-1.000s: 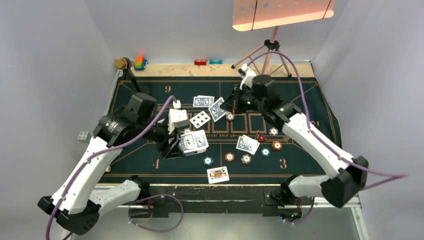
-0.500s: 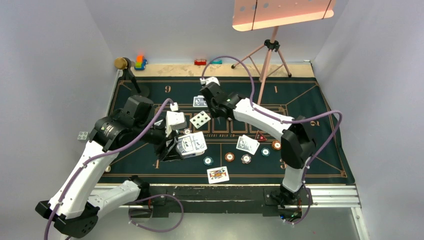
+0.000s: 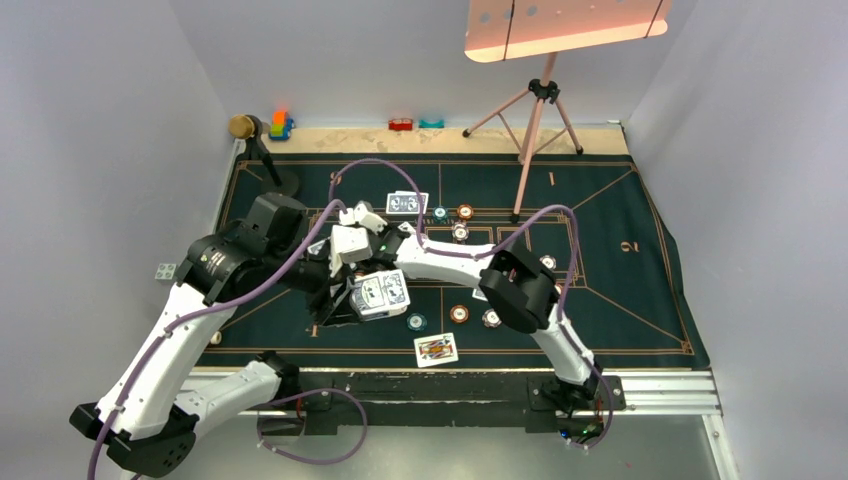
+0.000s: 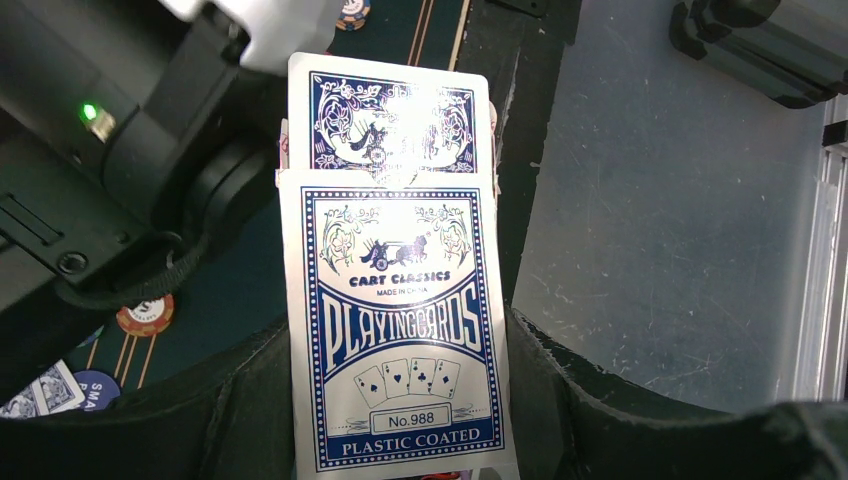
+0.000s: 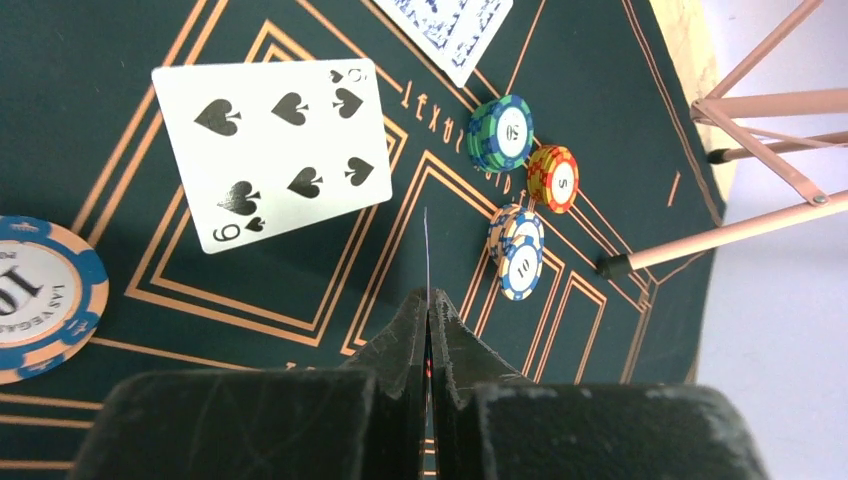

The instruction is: Distribute texas hold em gaming equipment

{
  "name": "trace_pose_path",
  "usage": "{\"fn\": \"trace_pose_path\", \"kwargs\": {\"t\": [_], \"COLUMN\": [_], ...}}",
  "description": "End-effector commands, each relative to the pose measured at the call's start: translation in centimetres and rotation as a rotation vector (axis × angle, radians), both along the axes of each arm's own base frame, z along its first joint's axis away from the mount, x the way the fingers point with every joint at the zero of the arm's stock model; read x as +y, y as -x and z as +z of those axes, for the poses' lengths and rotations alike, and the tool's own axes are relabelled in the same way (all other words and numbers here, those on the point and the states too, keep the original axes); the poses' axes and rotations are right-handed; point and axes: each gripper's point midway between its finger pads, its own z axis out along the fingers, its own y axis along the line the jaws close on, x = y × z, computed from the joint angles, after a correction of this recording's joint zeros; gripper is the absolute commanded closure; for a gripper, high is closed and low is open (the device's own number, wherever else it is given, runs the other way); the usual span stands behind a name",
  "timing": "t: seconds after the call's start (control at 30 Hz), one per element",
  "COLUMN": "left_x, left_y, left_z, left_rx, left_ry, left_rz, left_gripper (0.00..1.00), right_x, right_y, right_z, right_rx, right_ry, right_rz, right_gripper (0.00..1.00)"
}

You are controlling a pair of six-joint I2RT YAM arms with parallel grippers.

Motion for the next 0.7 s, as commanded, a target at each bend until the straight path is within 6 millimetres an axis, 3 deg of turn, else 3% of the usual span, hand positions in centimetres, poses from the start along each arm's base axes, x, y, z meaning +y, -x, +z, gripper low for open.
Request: {"fn": "trace_pose_path", "kwargs": {"t": [0.0,0.2,0.67], "left_x": [-0.4,-0.4,-0.4], "left_y": [0.2,0.2,0.1], "left_z": [1.7,1.9,1.9], "left_rx": [-0.034,-0.032,-0.034], "left_ry": [0.056,0.058,0.055], "left_rz": [-0.021,-0.023,-0.018], "left_gripper": [1.00,1.00,1.00], "right_x": [-0.8,0.2,3.6], "right_y": [-1.2,-1.2,0.7], "right_z": [2.4,0.5,-4.6], "right_rx": [-0.123,-0.128,-0.013], "right_ry": [0.069,0.108,0.019], "right_rz": [-0.042,-0.024,0.036], "right_gripper": [1.00,1.00,1.00]}}
